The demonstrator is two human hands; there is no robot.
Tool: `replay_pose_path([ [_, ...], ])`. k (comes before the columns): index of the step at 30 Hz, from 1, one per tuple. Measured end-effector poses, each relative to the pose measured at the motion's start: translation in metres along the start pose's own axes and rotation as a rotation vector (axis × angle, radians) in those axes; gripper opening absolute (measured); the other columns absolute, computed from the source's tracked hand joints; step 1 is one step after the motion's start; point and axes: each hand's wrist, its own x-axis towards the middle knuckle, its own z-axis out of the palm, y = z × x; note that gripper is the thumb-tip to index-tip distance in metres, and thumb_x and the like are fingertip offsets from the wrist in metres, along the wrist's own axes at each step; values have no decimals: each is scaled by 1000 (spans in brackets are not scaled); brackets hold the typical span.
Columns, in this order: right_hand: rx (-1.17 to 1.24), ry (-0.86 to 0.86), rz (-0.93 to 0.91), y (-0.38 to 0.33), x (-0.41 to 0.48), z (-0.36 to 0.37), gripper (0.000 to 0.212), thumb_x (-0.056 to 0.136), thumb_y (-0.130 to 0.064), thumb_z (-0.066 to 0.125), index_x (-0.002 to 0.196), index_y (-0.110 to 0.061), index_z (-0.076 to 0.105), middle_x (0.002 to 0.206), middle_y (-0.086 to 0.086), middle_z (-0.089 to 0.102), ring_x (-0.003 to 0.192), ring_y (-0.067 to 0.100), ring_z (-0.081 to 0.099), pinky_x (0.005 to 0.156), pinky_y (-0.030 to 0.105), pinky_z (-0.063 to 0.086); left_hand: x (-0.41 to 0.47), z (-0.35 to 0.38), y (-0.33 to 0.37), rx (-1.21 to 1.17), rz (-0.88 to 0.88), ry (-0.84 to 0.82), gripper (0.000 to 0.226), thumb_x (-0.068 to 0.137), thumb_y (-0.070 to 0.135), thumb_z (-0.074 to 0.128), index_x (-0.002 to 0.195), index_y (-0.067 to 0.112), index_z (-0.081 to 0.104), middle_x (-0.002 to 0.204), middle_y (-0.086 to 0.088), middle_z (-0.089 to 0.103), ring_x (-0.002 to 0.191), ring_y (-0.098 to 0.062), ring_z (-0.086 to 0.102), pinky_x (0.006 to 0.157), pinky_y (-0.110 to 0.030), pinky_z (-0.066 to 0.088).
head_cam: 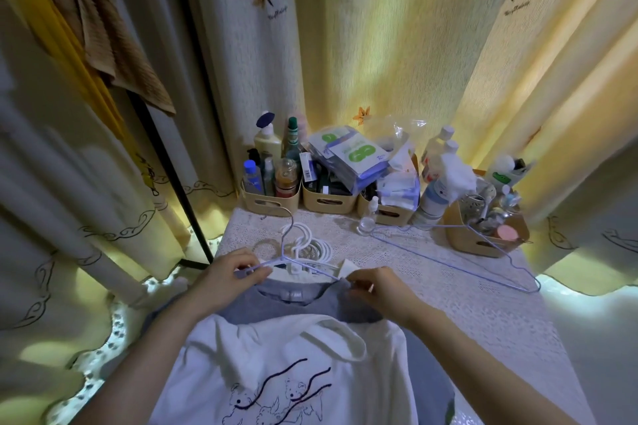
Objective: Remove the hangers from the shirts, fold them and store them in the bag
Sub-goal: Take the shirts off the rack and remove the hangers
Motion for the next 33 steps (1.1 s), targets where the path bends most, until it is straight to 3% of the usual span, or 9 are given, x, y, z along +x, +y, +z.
replay_pose_path([
  [2, 38, 38, -62, -2, 1, 3, 19, 90, -25, 58, 97, -16, 73, 83, 9, 72, 73, 24, 63, 70, 30, 46, 1, 9, 4, -8, -36, 5, 13, 81, 47, 68, 78, 34, 65, 76, 6, 60, 74, -12, 57, 70, -28, 42],
  [4, 92, 70, -109, -1, -2, 4, 18, 90, -29, 61, 94, -19, 75, 79, 5, 73, 68, 19, 61, 65, 24, 43, 3, 19, 9, -11, -46, 59, 29, 72, 63, 61, 84, 38, 66, 68, 11, 60, 69, -16, 58, 66, -32, 45],
  [8, 200, 96, -8, 18, -18, -1, 19, 90, -30, 64, 81, -17, 75, 71, -1, 71, 61, 6, 59, 59, 17, 39, 7, 20, 11, 39, -3, 224, 20, 89, 48, 55, 74, 40, 65, 50, 9, 50, 47, -7, 42, 55, -31, 37],
  [14, 367, 144, 134, 49, -58, -2, 35, 90, -16, 63, 56, -22, 59, 51, -15, 55, 51, -7, 45, 53, 13, 36, 4, 10, 8, 190, -77, 289, 32, 91, 50, 50, 64, 37, 60, 48, 16, 50, 47, -7, 42, 53, -27, 33],
  [22, 339, -34, 166, 40, -59, -8, 19, 89, -21, 66, 71, -26, 65, 66, -12, 65, 63, 0, 57, 65, 16, 44, 12, 18, 11, -3, -60, 372, 32, 93, 37, 55, 64, 24, 54, 50, 3, 52, 57, -13, 58, 62, -37, 46],
  [23, 363, -9, 171, 36, -56, -12, 4, 86, -21, 68, 84, -23, 67, 77, -11, 67, 69, 4, 59, 67, 18, 47, 14, 19, 13, -27, -45, 365, 32, 93, 37, 55, 63, 26, 53, 50, 5, 51, 57, -14, 58, 62, -35, 45],
  [26, 453, 273, 222, 25, -45, -27, 28, 85, -19, 70, 111, -17, 59, 106, -7, 65, 90, 15, 63, 76, 21, 49, 19, 21, 25, -67, -16, 306, 27, 89, 48, 55, 65, 36, 60, 52, 11, 55, 59, -16, 58, 64, -34, 45],
  [30, 301, 153, 62, -11, -26, -34, 16, 94, -23, 58, 107, -21, 67, 94, -5, 72, 80, 8, 65, 73, 16, 49, 25, 32, 46, -37, 7, 295, 29, 91, 44, 56, 63, 44, 63, 55, 21, 59, 57, -3, 56, 62, -31, 44],
  [33, 247, 73, -13, -35, -14, -26, 19, 97, -25, 52, 103, -16, 68, 74, -5, 68, 61, 6, 60, 62, 15, 48, 25, 34, 51, -48, -24, 332, 32, 92, 44, 55, 61, 40, 61, 53, 21, 58, 58, -7, 57, 63, -32, 45],
])
